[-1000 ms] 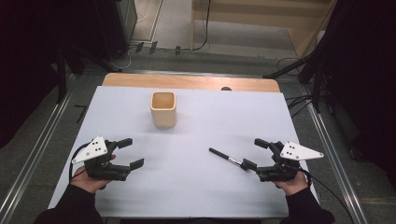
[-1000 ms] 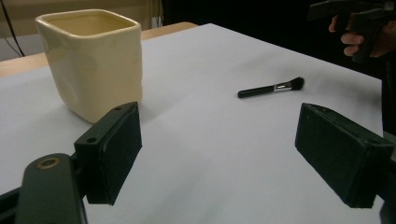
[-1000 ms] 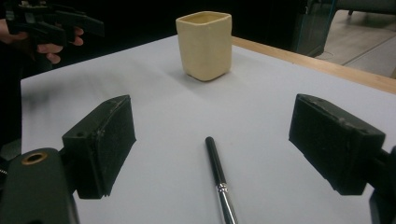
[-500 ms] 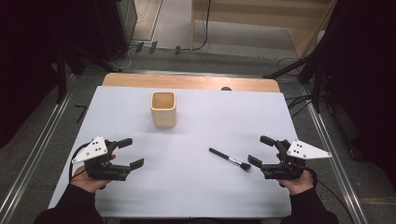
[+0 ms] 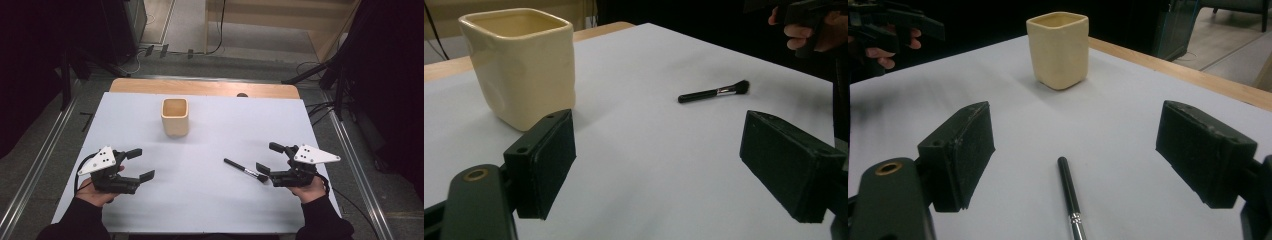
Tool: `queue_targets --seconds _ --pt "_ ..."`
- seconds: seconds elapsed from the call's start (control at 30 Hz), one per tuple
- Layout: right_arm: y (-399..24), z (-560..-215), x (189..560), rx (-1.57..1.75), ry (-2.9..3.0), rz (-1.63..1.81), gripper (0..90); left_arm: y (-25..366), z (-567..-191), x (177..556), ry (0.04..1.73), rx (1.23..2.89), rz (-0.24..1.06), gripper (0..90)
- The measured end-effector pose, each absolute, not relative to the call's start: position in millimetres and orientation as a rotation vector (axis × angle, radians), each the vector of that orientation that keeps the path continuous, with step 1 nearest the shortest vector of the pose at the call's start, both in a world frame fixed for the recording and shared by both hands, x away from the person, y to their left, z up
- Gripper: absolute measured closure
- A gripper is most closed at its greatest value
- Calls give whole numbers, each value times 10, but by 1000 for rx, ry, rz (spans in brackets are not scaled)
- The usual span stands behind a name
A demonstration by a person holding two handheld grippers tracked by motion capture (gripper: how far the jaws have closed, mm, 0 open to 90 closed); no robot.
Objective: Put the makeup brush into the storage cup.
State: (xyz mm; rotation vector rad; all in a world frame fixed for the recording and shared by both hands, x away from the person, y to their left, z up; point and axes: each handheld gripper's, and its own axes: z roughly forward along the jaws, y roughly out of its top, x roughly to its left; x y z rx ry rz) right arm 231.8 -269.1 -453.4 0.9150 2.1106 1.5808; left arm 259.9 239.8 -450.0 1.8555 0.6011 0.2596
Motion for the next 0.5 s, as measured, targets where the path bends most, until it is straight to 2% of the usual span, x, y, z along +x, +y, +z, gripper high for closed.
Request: queue_targets --seconds 0.5 --pt "-2586 -4545 2421 889 2131 1590 169 2390 -4508 2600 603 1863 254 153"
